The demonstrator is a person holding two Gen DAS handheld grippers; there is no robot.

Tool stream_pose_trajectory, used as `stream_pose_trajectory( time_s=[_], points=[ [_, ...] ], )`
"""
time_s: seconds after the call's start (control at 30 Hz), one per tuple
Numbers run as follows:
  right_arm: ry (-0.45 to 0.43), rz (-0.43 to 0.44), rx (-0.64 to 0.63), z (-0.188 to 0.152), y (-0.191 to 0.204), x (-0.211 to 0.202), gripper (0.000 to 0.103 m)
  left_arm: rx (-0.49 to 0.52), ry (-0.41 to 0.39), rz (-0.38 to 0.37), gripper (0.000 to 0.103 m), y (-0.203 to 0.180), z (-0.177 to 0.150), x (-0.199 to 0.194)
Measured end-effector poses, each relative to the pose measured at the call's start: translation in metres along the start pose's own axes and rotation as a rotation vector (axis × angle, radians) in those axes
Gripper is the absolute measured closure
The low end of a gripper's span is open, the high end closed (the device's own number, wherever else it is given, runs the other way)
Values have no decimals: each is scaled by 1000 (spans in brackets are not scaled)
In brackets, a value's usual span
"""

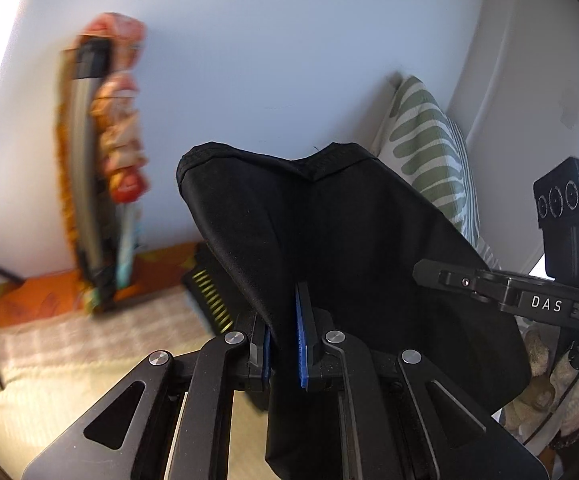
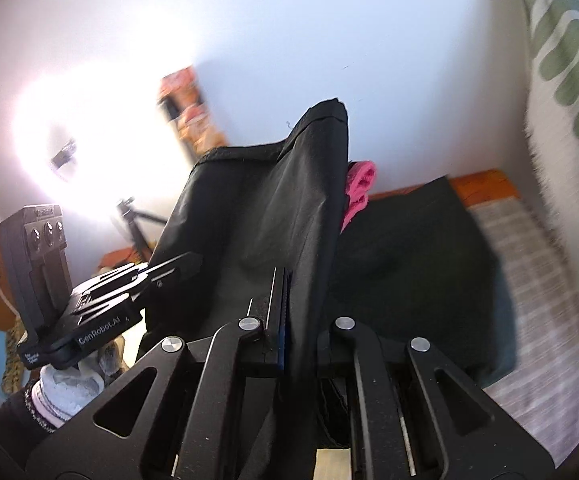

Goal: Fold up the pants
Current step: 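Carry the folded trousers with both grippers onto the stack by the pillow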

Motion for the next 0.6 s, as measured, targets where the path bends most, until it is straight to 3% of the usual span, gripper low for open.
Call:
stream_pose_trajectory(
  time_s=[0.23,0.47,0.6],
  points=[
    [-3,-108,0,27,-48,15,94,20,32,7,95,-20,16,50],
    [7,-170,-1,41,-78,36,95,-13,115,29,94,-19,9,89],
    [35,-300,-42,42,-85,56,93,-40,199,51,89,-19,4,103]
  ],
)
Point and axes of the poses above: each gripper's, at about its wrist camera, not at the fingertips, and x roughly the way its jaws point, y to its left, z to its top, the point moved 4 cm from there along x, roughly the way its jaws point, and after that the axes turned 6 degrees about x, right-handed, at the moved point
